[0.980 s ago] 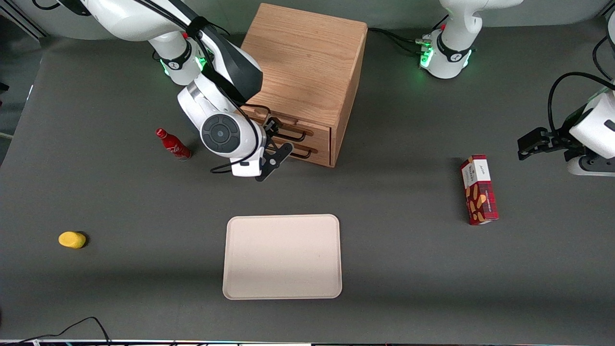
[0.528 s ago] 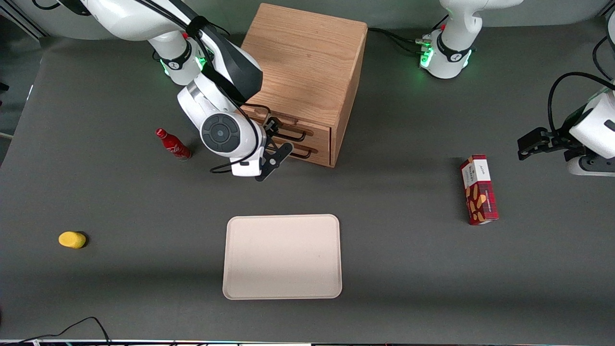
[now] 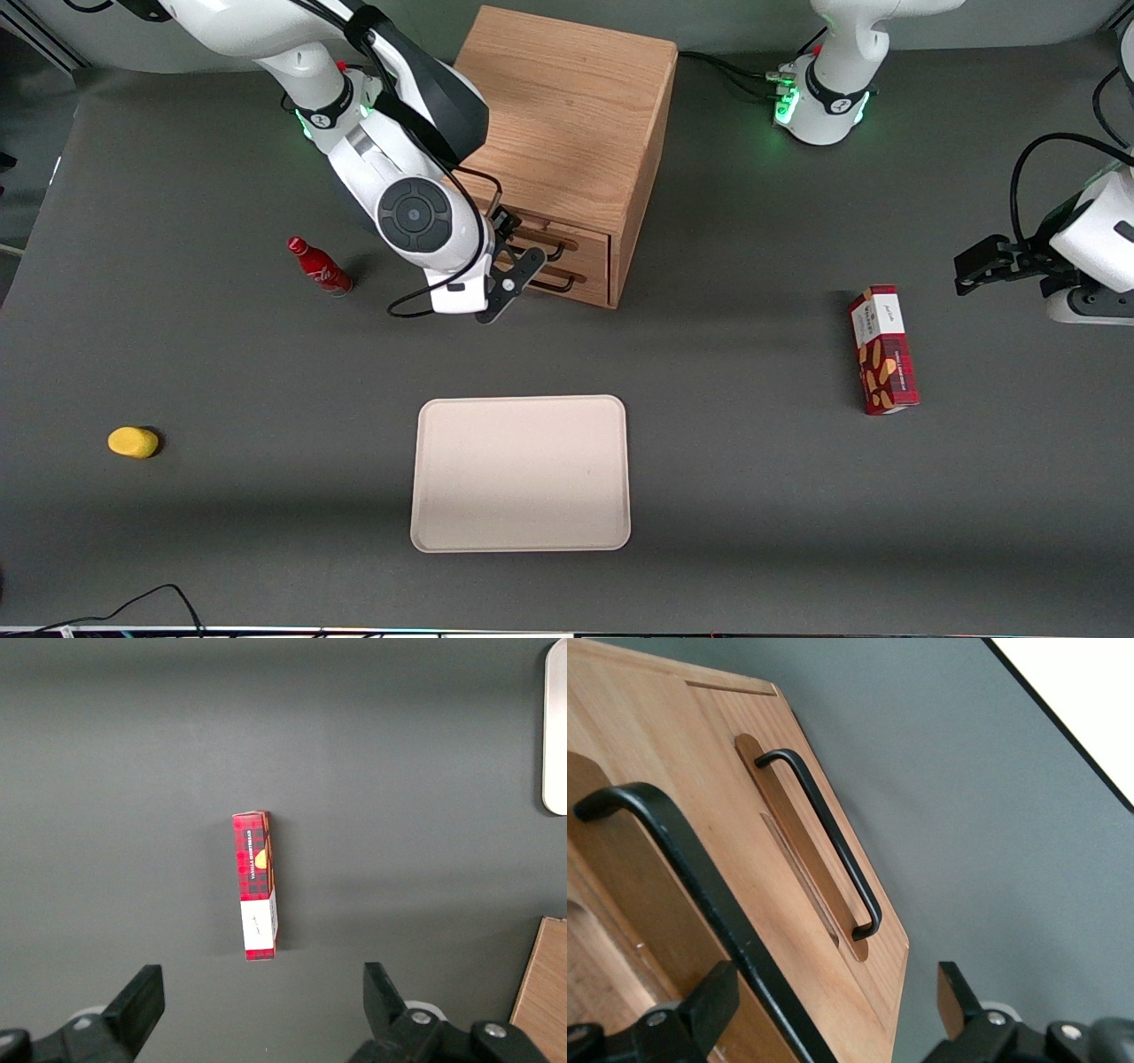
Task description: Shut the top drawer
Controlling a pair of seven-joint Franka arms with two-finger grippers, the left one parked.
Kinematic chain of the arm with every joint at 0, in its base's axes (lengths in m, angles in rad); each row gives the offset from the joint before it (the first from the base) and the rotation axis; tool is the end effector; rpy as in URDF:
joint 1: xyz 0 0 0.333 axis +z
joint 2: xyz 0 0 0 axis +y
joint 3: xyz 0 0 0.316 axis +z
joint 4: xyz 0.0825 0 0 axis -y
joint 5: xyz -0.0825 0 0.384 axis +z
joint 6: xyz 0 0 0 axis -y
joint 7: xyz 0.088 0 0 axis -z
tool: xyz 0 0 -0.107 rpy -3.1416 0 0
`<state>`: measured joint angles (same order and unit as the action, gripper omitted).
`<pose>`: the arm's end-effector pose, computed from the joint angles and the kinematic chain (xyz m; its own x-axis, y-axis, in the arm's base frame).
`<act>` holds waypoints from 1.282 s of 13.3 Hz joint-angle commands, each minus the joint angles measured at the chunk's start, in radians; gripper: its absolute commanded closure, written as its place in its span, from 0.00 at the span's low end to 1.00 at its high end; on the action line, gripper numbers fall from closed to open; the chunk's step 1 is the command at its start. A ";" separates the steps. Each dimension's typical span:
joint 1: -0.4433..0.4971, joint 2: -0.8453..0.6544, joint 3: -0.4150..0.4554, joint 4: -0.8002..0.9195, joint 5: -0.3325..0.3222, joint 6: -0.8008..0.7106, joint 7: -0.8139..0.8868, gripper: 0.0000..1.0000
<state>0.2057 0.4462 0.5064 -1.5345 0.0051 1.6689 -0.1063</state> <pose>0.5143 0.3876 0.4070 0.6557 0.7194 -0.2291 0.6783 -0.6946 -0.2396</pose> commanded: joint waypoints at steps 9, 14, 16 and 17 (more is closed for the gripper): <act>-0.025 -0.096 0.004 0.192 -0.001 -0.159 0.019 0.00; -0.038 -0.204 -0.251 0.189 0.001 -0.161 0.117 0.00; -0.040 -0.225 -0.348 0.195 -0.008 -0.188 0.024 0.00; -0.049 -0.234 -0.367 0.195 -0.022 -0.202 0.028 0.00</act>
<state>0.1526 0.2369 0.1787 -1.3369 0.0047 1.5015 -0.0629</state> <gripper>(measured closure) 0.000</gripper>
